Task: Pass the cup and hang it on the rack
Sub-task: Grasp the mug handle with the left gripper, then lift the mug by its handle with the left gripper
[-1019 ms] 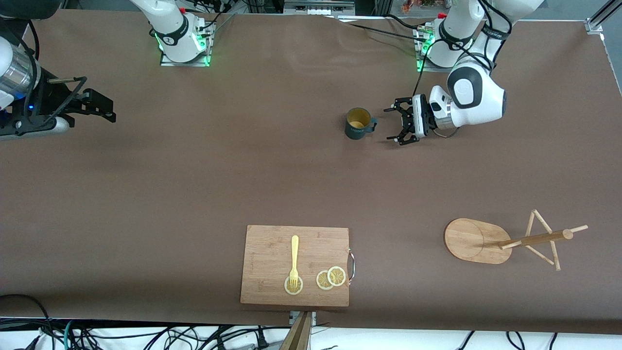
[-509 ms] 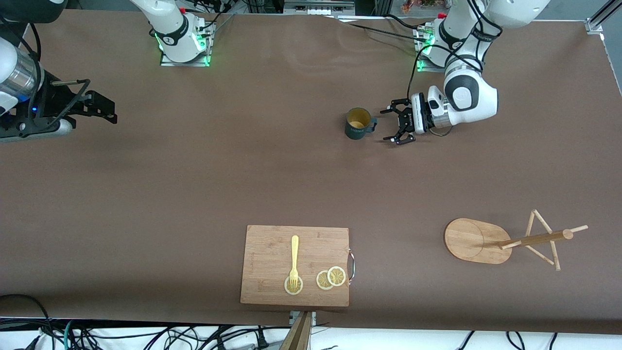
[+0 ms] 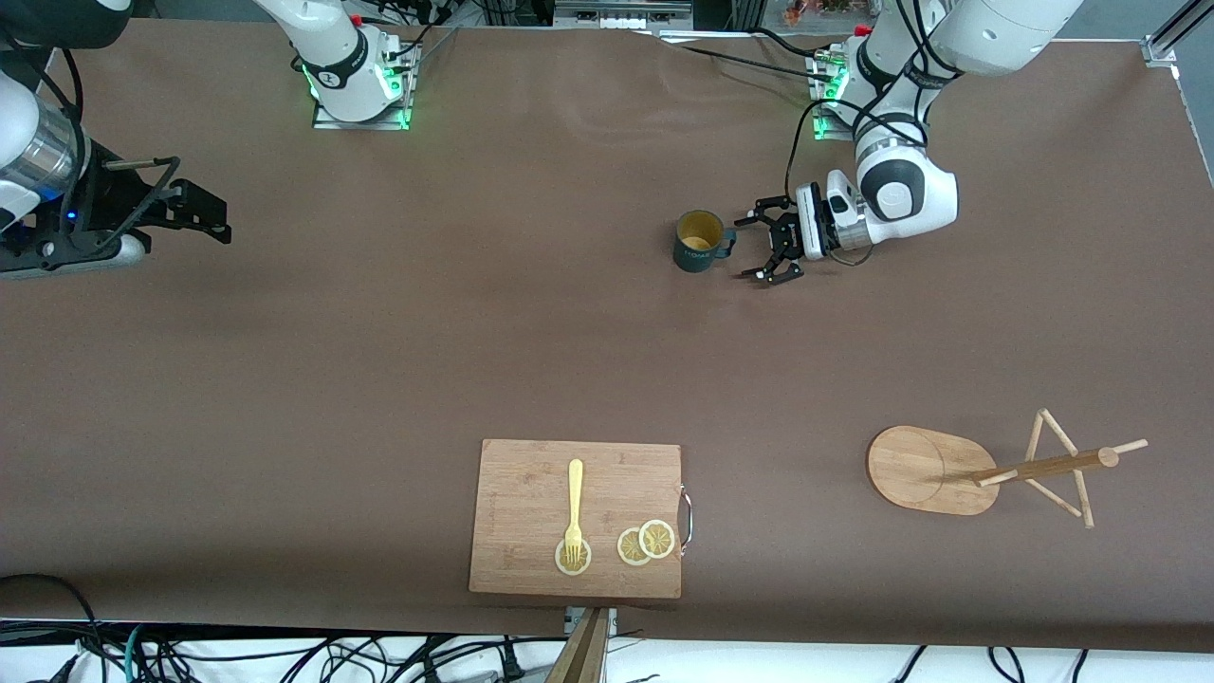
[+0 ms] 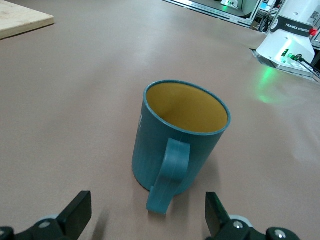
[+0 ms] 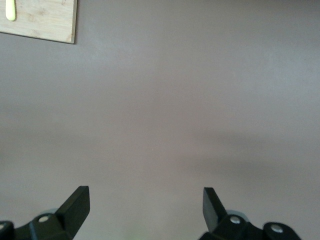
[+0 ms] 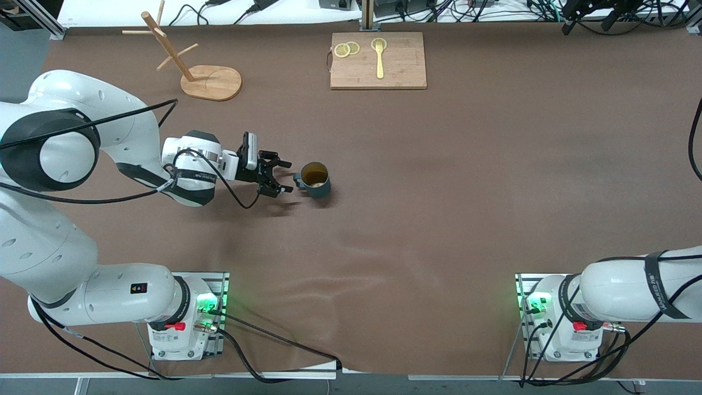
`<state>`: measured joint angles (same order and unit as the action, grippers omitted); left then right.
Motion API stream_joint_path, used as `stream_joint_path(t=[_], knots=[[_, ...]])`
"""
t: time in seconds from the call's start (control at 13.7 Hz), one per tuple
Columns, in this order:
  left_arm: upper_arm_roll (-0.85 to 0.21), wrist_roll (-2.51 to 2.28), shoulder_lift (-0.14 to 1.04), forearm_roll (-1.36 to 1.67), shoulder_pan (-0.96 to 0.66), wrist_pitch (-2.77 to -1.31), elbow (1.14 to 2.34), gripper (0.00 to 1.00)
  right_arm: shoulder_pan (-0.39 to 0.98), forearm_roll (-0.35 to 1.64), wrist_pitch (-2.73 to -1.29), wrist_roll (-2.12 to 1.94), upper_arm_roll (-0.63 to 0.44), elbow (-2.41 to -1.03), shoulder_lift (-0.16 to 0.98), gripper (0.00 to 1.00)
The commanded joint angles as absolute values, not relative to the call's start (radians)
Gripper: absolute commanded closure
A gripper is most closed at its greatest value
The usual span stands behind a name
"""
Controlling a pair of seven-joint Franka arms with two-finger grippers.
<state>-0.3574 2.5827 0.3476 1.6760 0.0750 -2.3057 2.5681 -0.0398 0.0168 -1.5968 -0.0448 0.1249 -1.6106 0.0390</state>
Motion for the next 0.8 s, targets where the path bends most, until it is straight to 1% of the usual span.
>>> stream_joint_path(t=[0.0, 0.29, 0.36, 0.51, 0.66, 0.73], knots=[[-0.402, 2.619, 0.359, 1.758, 0.057, -2.358, 2.559, 0.00, -0.060, 0.005, -1.598, -0.043, 0.141, -1.600, 0.031, 0.00], [-0.436, 2.619, 0.360, 1.801, 0.055, -2.404, 2.557, 0.00, -0.060, 0.003, -1.594, -0.044, 0.143, -1.601, 0.035, 0.00], [-0.436, 2.620, 0.360, 1.801, 0.055, -2.404, 2.557, 0.02, -0.060, 0.003, -1.594, -0.051, 0.141, -1.601, 0.037, 0.00], [-0.436, 2.634, 0.362, 1.802, 0.055, -2.404, 2.557, 0.36, -0.060, 0.002, -1.592, -0.052, 0.141, -1.605, 0.037, 0.00], [-0.436, 2.634, 0.359, 1.804, 0.057, -2.404, 2.557, 0.74, -0.058, 0.002, -1.595, -0.049, 0.141, -1.620, 0.026, 0.00], [-0.436, 2.635, 0.360, 1.804, 0.057, -2.405, 2.557, 0.80, -0.054, -0.002, -1.595, -0.046, 0.140, -1.632, 0.014, 0.00]])
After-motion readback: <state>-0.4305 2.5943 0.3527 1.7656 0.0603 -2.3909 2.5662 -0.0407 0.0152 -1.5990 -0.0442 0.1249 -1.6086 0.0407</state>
